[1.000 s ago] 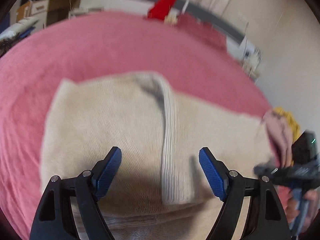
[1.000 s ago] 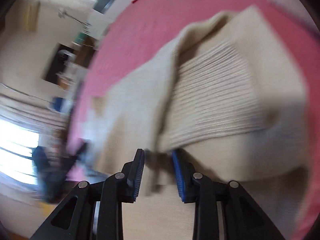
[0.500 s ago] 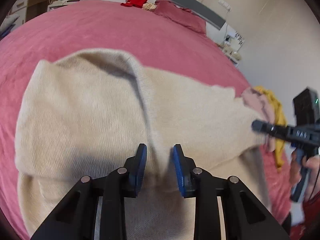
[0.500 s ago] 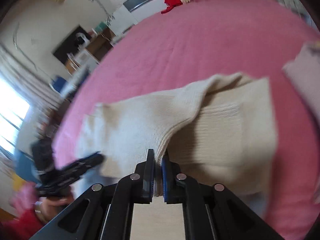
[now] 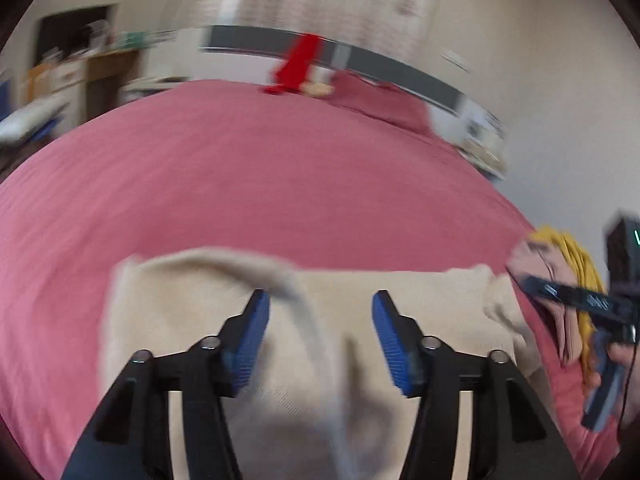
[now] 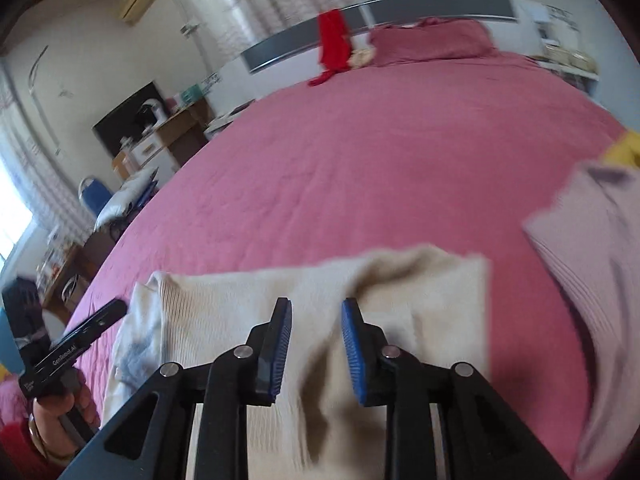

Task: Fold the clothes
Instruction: 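Lift both open tools away from the folded sweater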

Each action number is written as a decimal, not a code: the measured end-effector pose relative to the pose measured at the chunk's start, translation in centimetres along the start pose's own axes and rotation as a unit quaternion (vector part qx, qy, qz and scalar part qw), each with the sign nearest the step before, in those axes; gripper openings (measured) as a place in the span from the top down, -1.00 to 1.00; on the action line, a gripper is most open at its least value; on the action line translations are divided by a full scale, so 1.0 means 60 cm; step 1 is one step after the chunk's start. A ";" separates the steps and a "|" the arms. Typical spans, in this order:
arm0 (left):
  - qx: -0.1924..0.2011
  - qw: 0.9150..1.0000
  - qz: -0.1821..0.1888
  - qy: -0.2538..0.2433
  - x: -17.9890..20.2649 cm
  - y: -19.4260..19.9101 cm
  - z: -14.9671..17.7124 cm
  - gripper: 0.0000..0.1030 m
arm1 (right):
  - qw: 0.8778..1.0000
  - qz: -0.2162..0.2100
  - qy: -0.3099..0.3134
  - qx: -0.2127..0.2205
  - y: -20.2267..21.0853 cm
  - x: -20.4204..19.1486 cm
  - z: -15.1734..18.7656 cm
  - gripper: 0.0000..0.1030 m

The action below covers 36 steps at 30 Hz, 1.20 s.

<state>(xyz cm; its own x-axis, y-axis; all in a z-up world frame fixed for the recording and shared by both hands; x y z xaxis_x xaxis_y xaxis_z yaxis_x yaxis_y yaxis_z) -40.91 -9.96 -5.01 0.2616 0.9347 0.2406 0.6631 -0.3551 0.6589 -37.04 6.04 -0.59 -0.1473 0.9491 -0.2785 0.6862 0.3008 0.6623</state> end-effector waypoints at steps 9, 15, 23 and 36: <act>-0.063 0.998 -0.018 0.005 -0.097 -0.164 -0.052 -0.54 | 0.995 0.089 0.027 -0.048 -0.080 0.116 0.027 0.59; -0.039 0.994 -0.003 0.104 -0.178 -0.122 -0.077 -0.55 | 0.995 0.062 -0.061 0.047 0.015 0.145 -0.002 0.48; 0.001 0.990 -0.047 0.135 -0.240 -0.070 -0.085 -0.56 | 0.979 0.106 -0.173 0.025 0.050 0.260 0.011 0.48; -0.120 0.958 0.060 0.253 -0.295 0.147 0.234 -0.58 | 0.923 -0.076 -0.364 -0.098 0.282 0.226 0.384 0.44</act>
Point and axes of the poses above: each gripper's, at about its wrist camera, not at the fingertips, and y roughly against the way its jaws point, x to its right, z to its underside, the point moved 5 cm from there along -y, roughly the way its jaws point, and after that the axes turned 7 degrees about y, right-handed, at the moved point
